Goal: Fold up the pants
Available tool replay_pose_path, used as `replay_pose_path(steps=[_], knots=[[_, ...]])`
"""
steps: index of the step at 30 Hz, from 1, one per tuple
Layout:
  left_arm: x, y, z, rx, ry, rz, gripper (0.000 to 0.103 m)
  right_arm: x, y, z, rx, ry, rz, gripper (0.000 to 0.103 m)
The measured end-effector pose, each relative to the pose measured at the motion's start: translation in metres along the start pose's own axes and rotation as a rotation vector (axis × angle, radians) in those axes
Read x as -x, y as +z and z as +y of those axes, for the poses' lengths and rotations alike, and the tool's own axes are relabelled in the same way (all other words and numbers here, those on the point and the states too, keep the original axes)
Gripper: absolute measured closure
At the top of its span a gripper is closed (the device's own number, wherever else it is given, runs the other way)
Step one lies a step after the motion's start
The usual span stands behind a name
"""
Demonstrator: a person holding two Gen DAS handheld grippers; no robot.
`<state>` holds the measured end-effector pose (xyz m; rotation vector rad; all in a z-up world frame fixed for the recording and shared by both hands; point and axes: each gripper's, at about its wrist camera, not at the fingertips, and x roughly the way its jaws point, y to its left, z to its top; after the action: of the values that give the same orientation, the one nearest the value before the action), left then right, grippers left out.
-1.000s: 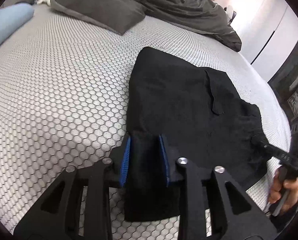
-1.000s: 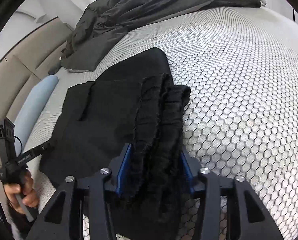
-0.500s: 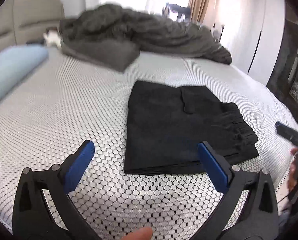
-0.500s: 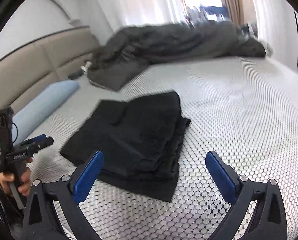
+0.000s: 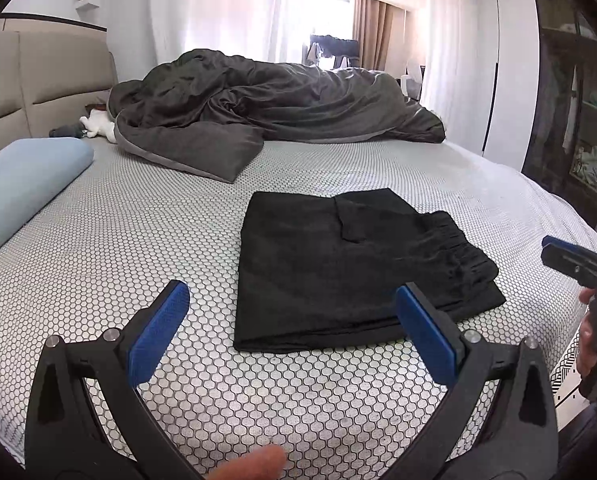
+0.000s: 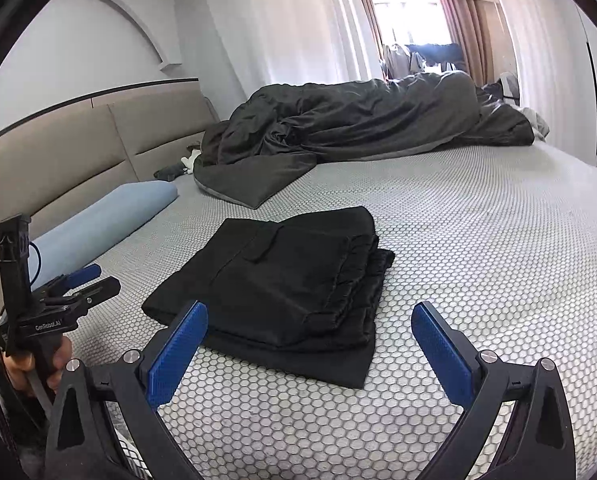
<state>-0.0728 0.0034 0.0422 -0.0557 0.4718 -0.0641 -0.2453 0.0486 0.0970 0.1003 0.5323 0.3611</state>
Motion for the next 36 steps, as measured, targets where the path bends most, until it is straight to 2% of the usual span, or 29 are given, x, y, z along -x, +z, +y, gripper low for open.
replay_pose_path(steps=[13,36], knots=[[-0.013,-0.004,0.011,0.016,0.019,0.034,0.001,-0.016,-0.002,0.013,0.045,0.004,0.016,0.000],[-0.017,-0.006,0.012,0.004,0.029,0.035,0.001,-0.038,-0.003,0.016,0.047,0.002,0.025,0.000]])
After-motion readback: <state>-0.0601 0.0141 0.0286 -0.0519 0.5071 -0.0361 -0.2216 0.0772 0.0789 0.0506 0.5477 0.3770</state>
